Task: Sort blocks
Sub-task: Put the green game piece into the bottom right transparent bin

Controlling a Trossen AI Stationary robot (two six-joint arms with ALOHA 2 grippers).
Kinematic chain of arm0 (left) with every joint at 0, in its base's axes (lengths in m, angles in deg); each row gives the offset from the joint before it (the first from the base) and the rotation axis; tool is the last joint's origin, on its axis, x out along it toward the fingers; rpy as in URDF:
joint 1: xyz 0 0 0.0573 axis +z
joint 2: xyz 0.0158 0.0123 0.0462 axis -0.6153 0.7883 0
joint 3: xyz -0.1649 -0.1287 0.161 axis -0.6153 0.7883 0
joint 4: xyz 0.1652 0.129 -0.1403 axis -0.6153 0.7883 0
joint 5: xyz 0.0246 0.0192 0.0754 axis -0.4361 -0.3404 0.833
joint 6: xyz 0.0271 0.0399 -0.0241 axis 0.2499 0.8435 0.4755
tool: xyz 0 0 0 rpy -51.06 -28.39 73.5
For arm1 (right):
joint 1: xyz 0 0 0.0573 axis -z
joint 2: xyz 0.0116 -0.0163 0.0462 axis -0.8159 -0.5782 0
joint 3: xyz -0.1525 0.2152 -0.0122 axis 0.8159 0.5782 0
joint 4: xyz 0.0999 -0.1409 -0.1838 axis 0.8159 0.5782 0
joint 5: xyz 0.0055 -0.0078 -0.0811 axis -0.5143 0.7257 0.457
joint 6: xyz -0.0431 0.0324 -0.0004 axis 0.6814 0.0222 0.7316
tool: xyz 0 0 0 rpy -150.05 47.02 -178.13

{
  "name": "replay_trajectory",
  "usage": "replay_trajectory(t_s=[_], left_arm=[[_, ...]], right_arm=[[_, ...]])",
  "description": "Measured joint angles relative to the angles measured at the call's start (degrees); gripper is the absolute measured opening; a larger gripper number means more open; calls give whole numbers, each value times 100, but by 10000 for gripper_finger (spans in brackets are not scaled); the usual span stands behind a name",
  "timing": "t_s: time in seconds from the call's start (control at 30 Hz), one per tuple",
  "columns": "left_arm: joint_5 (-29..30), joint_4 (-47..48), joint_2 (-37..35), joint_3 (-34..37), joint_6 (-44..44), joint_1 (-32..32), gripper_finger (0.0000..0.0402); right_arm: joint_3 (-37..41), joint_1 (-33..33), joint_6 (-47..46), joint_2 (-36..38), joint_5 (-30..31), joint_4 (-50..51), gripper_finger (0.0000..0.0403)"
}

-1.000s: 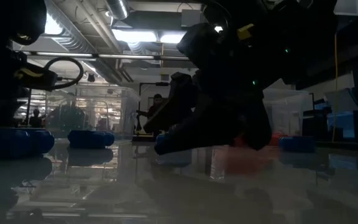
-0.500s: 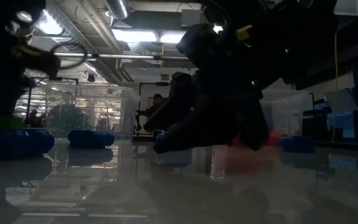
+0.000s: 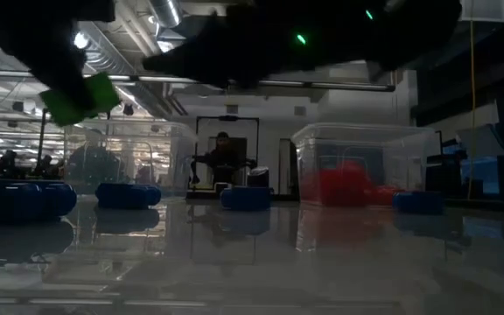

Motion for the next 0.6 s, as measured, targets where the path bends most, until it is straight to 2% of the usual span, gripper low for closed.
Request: replay_trajectory(t_s=[0.17,0.33,0.6], left_arm=[[245,-375,11,0,45,152,167],[504,-404,11,0,-184,238,168],[724,-897,11,-2,-81,269,169]], right_arm=[[-506,2,545,0,923,369,287],[-679,2,638,0,1132,708,287],[-683,55,614,0,1389,682,287]])
